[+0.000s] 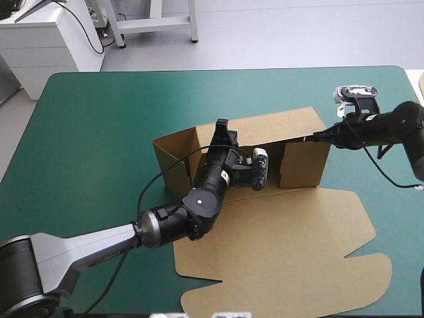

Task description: Fold the box

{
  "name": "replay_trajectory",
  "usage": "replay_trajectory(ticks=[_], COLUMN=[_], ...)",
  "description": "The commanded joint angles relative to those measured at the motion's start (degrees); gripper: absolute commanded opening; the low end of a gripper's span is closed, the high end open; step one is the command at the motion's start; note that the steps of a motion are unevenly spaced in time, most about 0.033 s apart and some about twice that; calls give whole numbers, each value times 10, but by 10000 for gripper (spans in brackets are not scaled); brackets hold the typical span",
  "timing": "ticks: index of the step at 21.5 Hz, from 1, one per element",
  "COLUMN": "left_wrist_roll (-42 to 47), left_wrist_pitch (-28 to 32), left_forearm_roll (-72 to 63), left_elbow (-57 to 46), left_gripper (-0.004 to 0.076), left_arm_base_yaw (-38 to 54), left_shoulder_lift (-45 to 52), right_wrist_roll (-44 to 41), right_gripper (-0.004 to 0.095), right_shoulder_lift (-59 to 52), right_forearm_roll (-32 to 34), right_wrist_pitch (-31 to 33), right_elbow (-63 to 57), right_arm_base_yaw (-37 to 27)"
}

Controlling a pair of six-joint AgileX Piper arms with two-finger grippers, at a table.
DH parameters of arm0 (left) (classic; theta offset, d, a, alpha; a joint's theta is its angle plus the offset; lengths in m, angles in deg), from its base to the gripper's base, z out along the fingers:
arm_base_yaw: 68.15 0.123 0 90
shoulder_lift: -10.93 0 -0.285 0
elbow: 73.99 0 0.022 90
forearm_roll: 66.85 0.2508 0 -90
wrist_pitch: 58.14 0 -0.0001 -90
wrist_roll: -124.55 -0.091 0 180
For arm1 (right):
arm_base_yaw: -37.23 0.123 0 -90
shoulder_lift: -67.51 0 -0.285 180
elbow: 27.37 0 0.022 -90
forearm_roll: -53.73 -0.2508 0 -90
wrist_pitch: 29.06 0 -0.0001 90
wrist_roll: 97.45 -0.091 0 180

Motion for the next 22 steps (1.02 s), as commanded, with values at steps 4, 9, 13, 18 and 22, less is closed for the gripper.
replay_trajectory(ticks=[4, 9, 13, 18, 22], left_wrist_roll=[1, 1, 1, 1, 1], left_wrist_pitch=[-8, -7, -7, -7, -7], left_forearm_roll=[23, 23, 23, 23, 27], left_elbow=[14, 14, 14, 14, 14], left_gripper=[-8, -8, -8, -8, -8], left_arm_base_yaw=[-6, -6, -6, -6, -6], left_shoulder_lift=[6, 2, 2, 2, 2], right_wrist_roll=[42, 122, 132, 202, 245], right_gripper=[-16, -15, 166, 418, 417], right_shoulder_lift=[-56, -56, -56, -56, -53], right_forearm_roll=[-30, -23, 34, 50, -10], right_wrist_pitch=[-92, -77, -50, -20, -23], right_elbow=[-51, -57, -57, -57, -57], right_arm_base_yaw=[-3, -3, -3, -3, -3])
